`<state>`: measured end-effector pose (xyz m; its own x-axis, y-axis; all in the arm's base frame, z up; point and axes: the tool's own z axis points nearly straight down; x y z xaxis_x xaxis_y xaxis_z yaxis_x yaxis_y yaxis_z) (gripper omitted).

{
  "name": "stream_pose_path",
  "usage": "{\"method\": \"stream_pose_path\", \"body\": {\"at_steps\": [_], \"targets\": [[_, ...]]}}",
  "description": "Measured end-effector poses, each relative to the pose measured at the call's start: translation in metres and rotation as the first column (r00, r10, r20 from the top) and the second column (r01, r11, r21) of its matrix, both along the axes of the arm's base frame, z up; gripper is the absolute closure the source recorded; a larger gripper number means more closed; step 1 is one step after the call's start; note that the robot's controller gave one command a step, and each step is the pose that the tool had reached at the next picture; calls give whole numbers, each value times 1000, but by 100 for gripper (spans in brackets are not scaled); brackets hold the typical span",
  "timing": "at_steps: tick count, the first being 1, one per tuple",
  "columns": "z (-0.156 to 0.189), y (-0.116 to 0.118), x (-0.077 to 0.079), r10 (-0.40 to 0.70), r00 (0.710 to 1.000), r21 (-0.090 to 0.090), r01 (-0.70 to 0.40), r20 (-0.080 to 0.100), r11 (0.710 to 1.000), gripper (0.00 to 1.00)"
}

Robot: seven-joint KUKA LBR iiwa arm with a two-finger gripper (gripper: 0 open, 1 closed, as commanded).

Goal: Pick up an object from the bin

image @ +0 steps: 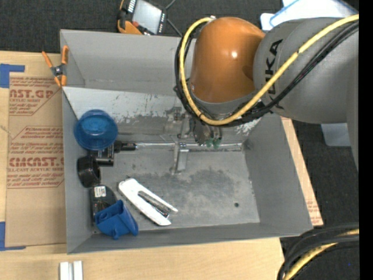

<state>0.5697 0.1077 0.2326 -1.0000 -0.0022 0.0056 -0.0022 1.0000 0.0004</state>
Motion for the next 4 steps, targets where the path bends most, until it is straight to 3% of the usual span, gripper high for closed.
{"method": "stream_pose_path", "body": {"at_steps": [1, 2, 3, 4], "targets": [[5, -1, 1, -2, 1000, 1, 2, 8, 1000, 0], [-76, 37, -75, -240, 971, -1, 240, -5, 971, 0], [-73, 37, -69, -268, 963, 3, 268, 9, 963, 0], [-96, 58, -90, -352, 936, -1, 352, -2, 936, 0]]}}
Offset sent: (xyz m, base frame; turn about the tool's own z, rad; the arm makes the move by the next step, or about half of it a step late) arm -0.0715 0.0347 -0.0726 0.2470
